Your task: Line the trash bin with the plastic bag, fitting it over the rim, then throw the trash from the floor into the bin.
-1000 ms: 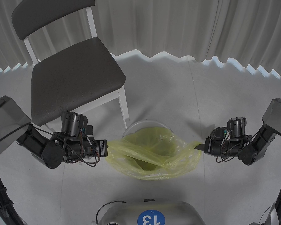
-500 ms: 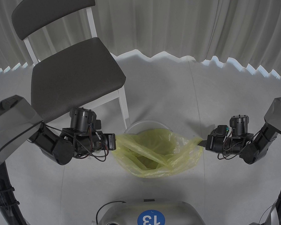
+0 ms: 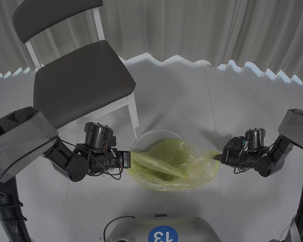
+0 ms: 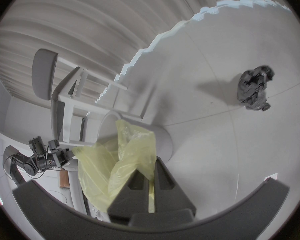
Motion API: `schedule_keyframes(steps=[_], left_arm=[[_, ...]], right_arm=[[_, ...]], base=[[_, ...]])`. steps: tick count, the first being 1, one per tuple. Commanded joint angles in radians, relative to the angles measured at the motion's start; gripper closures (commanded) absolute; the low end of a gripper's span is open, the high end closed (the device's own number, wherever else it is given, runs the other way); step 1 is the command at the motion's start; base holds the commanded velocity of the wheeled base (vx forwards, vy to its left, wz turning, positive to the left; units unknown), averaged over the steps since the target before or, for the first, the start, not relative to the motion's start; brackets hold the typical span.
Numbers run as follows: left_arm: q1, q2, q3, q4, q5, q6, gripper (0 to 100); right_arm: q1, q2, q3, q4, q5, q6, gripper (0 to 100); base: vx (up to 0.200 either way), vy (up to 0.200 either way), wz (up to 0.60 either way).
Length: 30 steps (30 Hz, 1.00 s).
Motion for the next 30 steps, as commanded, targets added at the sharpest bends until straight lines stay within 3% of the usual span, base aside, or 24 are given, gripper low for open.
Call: schedule_keyframes(steps=[1, 9, 14, 21, 30], left_arm=[[0.041, -0.021, 0.05, -0.002, 0.0, 0.001, 100], [0.107, 0.018, 0.002, 0.002, -0.011, 0.004, 100], [0.099, 0.062, -0.044, 0.004, -0.009, 0.003, 100], [0.015, 0.088, -0.061, 0.002, 0.009, -0.005, 100], [0.093, 0.116, -0.067, -0.001, 0.024, 0.006, 100]], right_arm=[[0.065, 0.005, 0.027, -0.002, -0.001, -0.001, 100], [0.119, 0.004, 0.043, -0.003, -0.009, -0.006, 100], [0.07, 0.01, 0.024, -0.003, -0.008, -0.011, 100], [-0.001, 0.016, -0.003, 0.0, -0.005, -0.014, 100], [0.05, 0.025, 0.012, -0.002, -0.006, -0.026, 100]], base=[[0.0, 0.0, 0.0], [0.0, 0.0, 0.0], [0.0, 0.0, 0.0], [0.0, 0.0, 0.0], [0.0, 0.0, 0.0]])
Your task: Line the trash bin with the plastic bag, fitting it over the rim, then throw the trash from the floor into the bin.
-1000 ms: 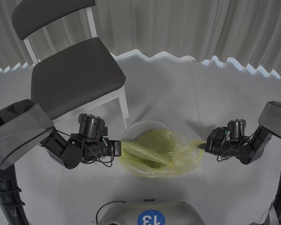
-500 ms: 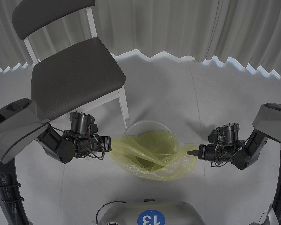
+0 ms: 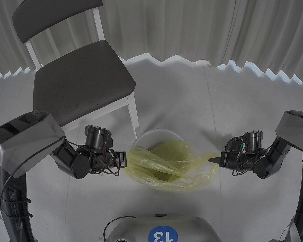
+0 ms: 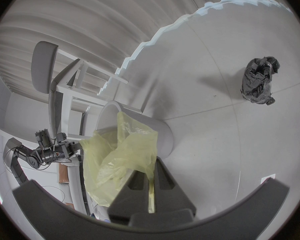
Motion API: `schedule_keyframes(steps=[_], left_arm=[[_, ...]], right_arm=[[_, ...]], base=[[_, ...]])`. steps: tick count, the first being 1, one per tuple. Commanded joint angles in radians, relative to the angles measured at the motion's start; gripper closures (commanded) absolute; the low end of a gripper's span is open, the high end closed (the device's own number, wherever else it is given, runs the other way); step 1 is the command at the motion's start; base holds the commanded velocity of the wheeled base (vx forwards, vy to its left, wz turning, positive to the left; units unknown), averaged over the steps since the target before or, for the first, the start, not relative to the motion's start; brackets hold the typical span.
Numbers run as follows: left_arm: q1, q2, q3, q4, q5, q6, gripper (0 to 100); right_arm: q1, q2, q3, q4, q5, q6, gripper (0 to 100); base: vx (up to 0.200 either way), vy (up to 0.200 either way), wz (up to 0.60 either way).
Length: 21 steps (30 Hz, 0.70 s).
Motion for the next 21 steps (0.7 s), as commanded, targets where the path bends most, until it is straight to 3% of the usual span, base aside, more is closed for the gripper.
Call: schedule_keyframes(steps=[1, 7, 15, 21], left_arm=[[0.045, 0.012, -0.007, 0.0, -0.002, 0.001, 100], [0.054, 0.009, -0.024, -0.002, -0.008, 0.0, 100], [-0.001, 0.019, -0.035, -0.042, -0.002, -0.009, 100], [-0.005, 0.008, -0.021, -0.077, 0.0, -0.012, 100]], right_arm=[[0.043, 0.0, 0.017, -0.002, -0.001, -0.001, 100], [0.063, -0.028, 0.04, -0.012, -0.001, -0.004, 100], [0.002, -0.02, 0.013, -0.021, 0.002, -0.003, 100], [0.016, -0.008, 0.017, -0.023, 0.002, -0.001, 100]], base=[[0.0, 0.0, 0.0], [0.0, 0.0, 0.0], [0.0, 0.0, 0.0], [0.0, 0.0, 0.0]])
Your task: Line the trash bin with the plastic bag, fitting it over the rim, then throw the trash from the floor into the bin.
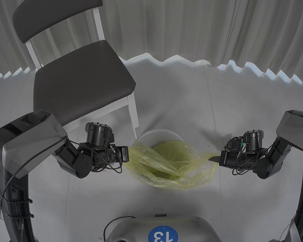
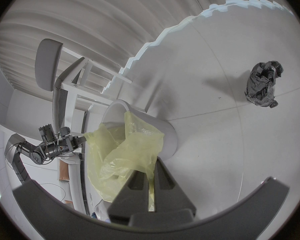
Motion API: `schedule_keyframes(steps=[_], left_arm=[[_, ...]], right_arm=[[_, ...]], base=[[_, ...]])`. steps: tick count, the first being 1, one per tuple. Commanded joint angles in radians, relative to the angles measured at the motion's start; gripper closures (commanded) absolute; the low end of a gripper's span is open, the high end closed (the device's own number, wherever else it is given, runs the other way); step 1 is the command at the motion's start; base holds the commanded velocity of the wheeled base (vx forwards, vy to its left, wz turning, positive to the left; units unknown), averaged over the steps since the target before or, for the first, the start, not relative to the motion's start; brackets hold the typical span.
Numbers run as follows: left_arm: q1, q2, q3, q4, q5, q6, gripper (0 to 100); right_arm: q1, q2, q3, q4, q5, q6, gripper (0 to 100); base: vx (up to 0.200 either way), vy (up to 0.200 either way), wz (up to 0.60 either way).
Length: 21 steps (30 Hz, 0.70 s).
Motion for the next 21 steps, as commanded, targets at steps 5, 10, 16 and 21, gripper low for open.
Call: schedule_keyframes(steps=[5, 10, 16, 21], left_arm=[[-0.002, -0.072, 0.057, -0.007, -0.006, -0.008, 100], [-0.005, -0.077, 0.086, -0.072, -0.003, -0.011, 100], [-0.021, -0.079, 0.102, -0.096, -0.002, -0.011, 100], [-0.021, -0.106, 0.112, -0.09, 0.0, -0.027, 100]], right_arm=[[0.031, -0.025, 0.041, -0.045, 0.001, -0.001, 100], [0.033, -0.027, 0.067, -0.091, 0.001, -0.006, 100], [0.028, -0.037, 0.1, -0.094, 0.003, -0.097, 0], [0.011, -0.128, 0.121, -0.064, 0.003, -0.107, 0]], base=[[0.0, 0.0, 0.0], [0.0, 0.0, 0.0], [0.0, 0.0, 0.0], [0.0, 0.0, 0.0]])
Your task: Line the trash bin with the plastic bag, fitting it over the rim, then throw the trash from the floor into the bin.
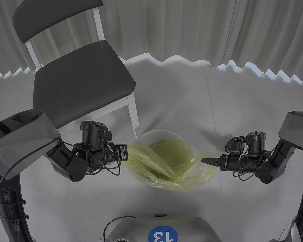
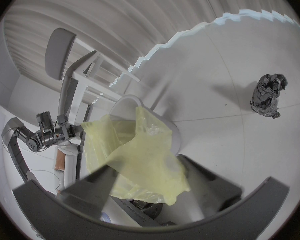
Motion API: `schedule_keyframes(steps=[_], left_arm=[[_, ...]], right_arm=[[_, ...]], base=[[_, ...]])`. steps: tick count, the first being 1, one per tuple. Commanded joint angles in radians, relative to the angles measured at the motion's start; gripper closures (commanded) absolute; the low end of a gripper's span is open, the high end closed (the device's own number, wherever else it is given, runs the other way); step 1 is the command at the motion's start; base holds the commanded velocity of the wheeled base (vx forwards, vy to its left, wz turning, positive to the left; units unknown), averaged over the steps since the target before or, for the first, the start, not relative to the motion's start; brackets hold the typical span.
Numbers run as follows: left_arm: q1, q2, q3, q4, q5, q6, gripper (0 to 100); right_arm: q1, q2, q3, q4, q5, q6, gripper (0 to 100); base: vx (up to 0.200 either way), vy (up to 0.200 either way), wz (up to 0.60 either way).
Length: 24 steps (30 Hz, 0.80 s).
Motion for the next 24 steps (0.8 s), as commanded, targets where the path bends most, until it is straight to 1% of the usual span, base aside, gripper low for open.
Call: schedule_keyframes(steps=[1, 5, 6, 10, 16, 24], left_arm=[[-0.004, -0.031, 0.011, 0.004, 0.002, -0.014, 100], [-0.004, -0.04, 0.02, 0.005, 0.002, -0.014, 100], [-0.004, -0.04, 0.03, 0.001, 0.002, -0.012, 100], [-0.016, -0.038, 0.053, -0.004, 0.002, -0.011, 100], [-0.015, -0.025, 0.073, -0.024, 0.008, -0.006, 100], [-0.004, 0.018, 0.063, -0.062, 0.013, -0.004, 100]], right_arm=[[-0.021, -0.098, 0.024, 0.03, 0.001, -0.011, 0], [-0.033, -0.161, 0.035, 0.065, 0.001, -0.036, 0], [-0.041, -0.196, 0.037, 0.102, 0.001, -0.053, 0], [-0.045, -0.253, 0.035, 0.169, 0.001, -0.074, 0], [-0.039, -0.311, 0.051, 0.175, 0.001, -0.077, 0], [-0.036, -0.31, 0.055, 0.172, -0.001, -0.079, 0]], base=[[0.0, 0.0, 0.0], [0.0, 0.0, 0.0], [0.0, 0.0, 0.0], [0.0, 0.0, 0.0], [0.0, 0.0, 0.0], [0.0, 0.0, 0.0]])
